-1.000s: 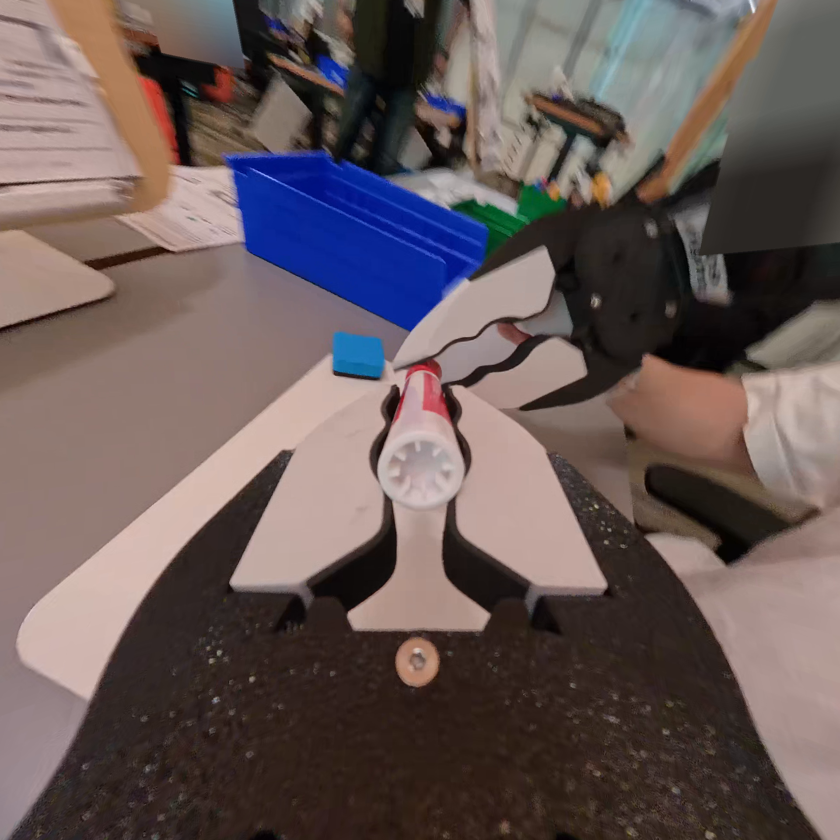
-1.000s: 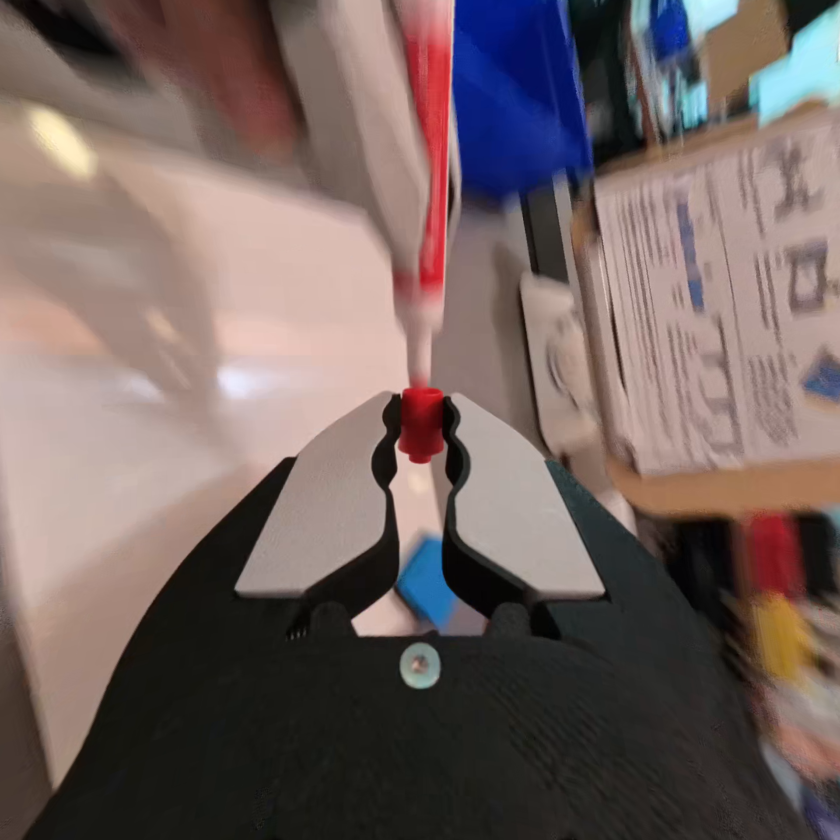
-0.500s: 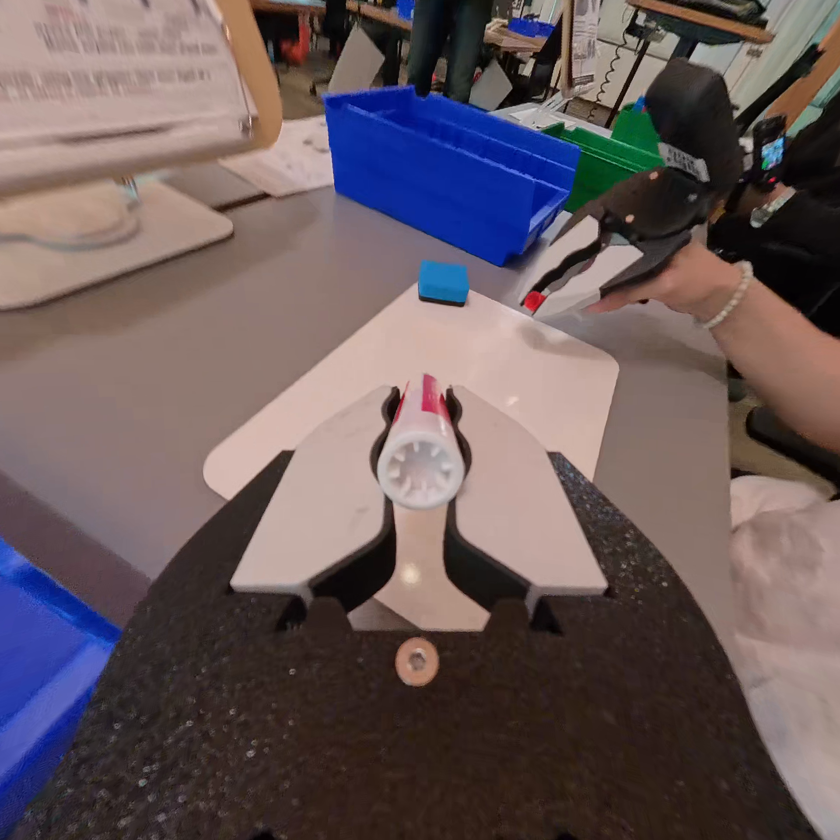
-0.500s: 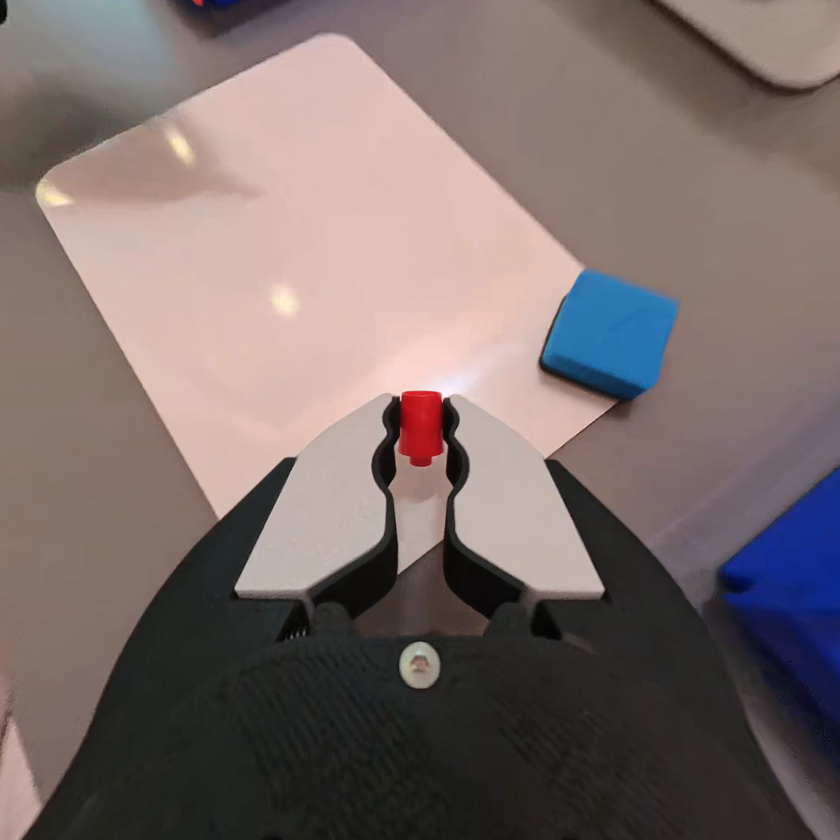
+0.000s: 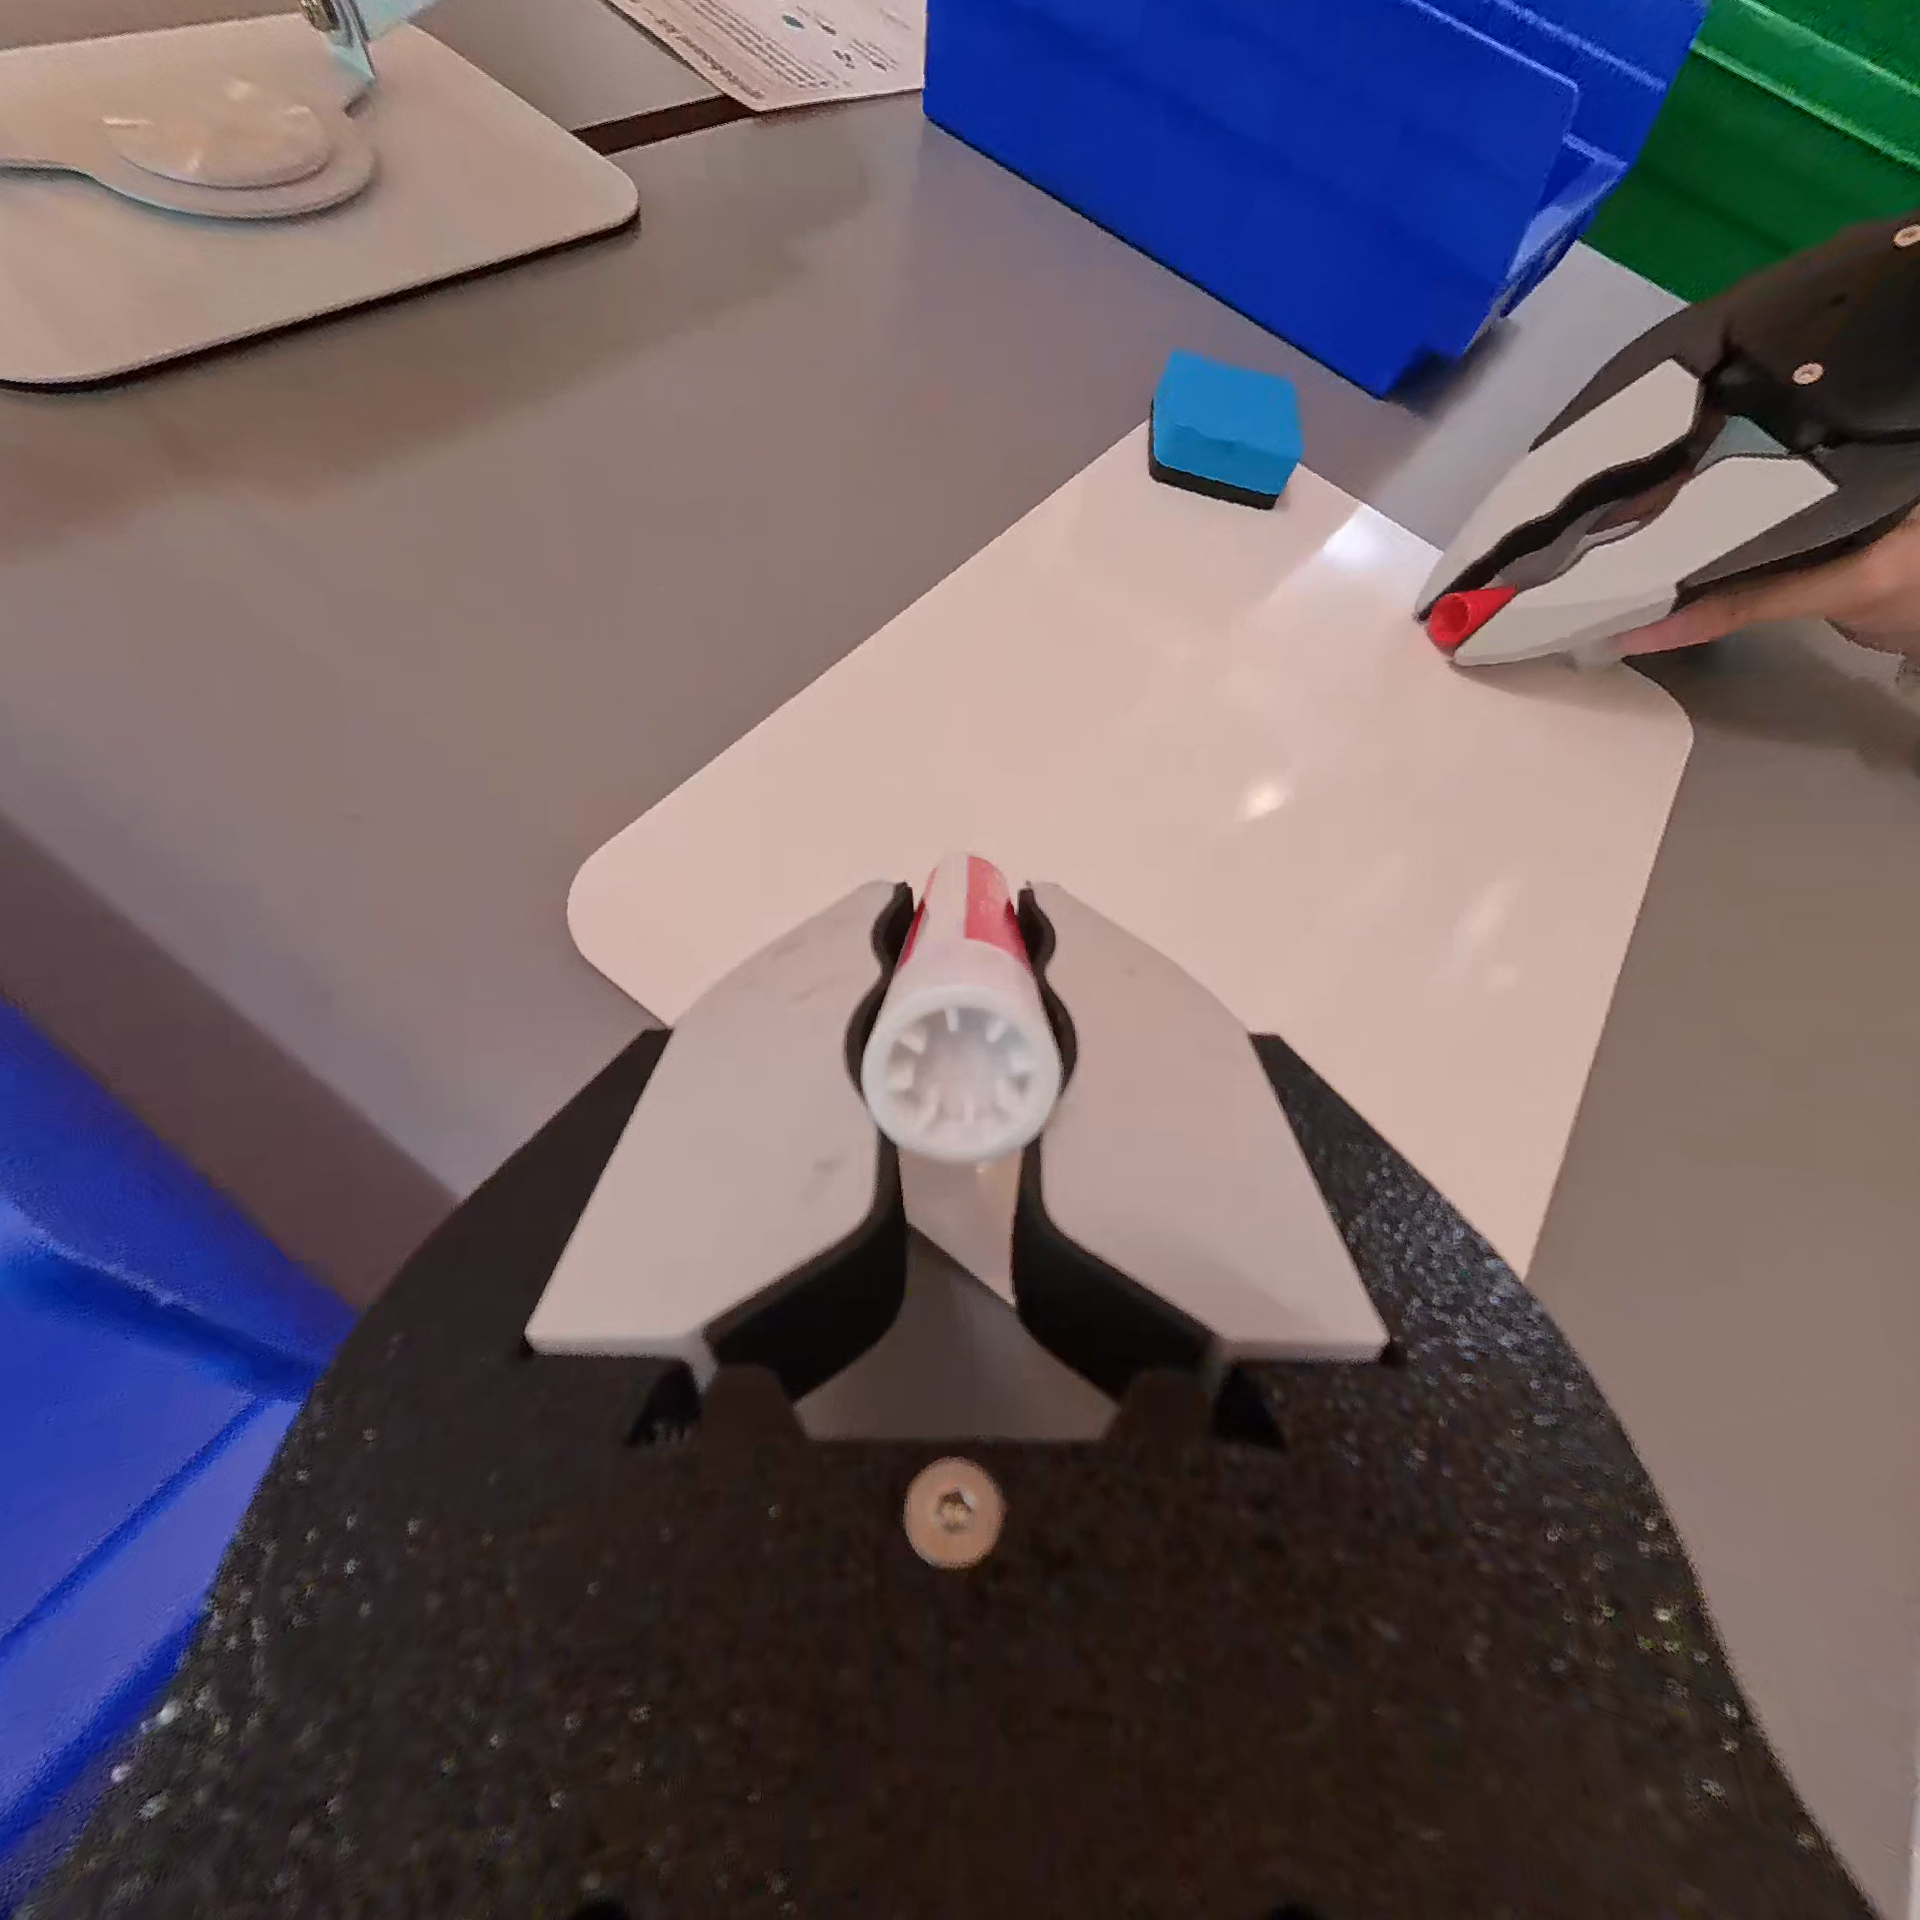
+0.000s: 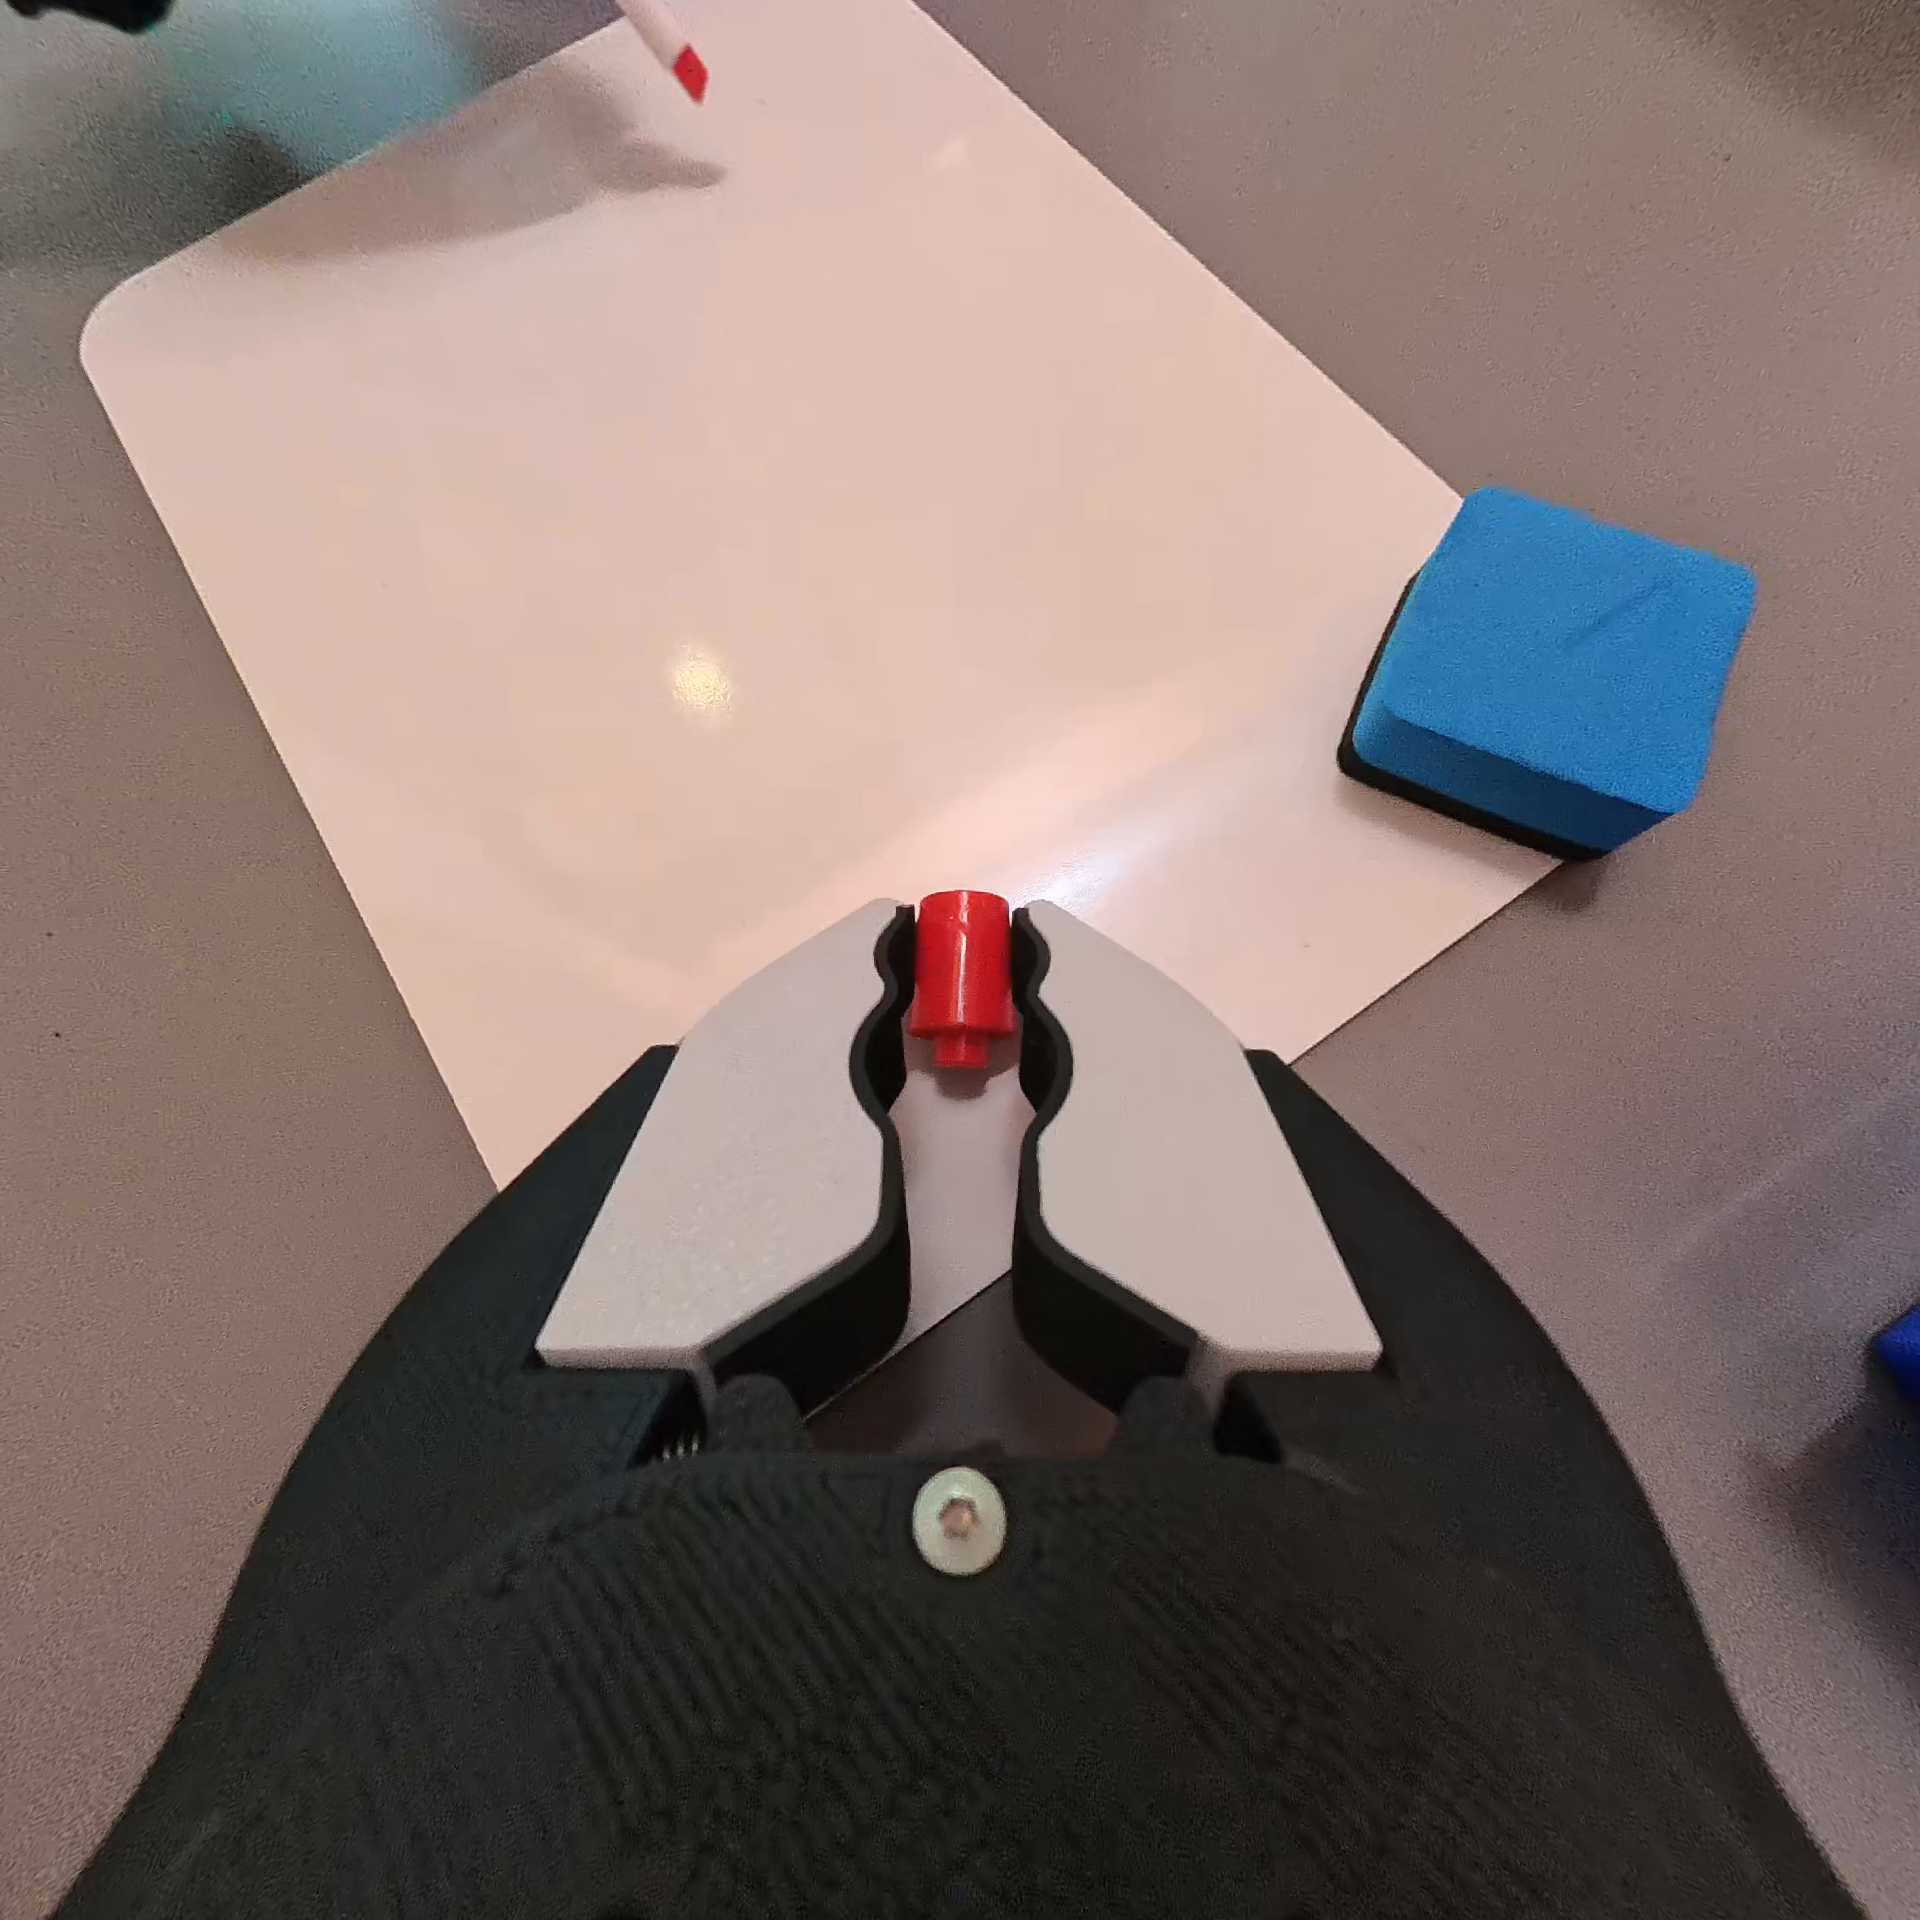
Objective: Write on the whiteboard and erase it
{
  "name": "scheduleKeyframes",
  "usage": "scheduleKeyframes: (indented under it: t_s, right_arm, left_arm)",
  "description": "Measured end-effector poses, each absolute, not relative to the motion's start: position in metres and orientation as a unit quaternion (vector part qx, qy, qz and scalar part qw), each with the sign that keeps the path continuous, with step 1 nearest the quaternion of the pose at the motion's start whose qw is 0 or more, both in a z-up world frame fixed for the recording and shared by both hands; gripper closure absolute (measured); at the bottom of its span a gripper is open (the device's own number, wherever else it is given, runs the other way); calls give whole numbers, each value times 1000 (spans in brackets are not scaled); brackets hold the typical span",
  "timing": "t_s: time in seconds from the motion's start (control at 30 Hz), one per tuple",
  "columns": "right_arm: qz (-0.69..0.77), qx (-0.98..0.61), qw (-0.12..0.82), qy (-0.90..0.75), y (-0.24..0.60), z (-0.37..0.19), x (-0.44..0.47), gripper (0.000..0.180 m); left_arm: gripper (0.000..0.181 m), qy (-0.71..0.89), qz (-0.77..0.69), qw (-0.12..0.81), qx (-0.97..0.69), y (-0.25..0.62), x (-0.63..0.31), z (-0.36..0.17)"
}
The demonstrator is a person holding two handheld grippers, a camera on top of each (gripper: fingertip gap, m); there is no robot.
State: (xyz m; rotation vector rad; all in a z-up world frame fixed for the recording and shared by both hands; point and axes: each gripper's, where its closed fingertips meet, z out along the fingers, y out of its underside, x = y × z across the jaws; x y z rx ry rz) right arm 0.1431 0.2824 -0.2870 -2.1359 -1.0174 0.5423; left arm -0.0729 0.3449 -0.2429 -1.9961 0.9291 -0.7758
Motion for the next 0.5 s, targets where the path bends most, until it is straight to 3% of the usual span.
scheduleKeyframes:
  t_s: [0.03,0.5]
  right_arm:
    - [209,-824,350,-393,282,-287,143,162]
    - [208,-826,351,-390,284,-288,145,162]
  left_arm:
    - [162,363,-307,395,-786,347,-73,-244]
    - [162,373,-303,389,-786,353,-66,-252]
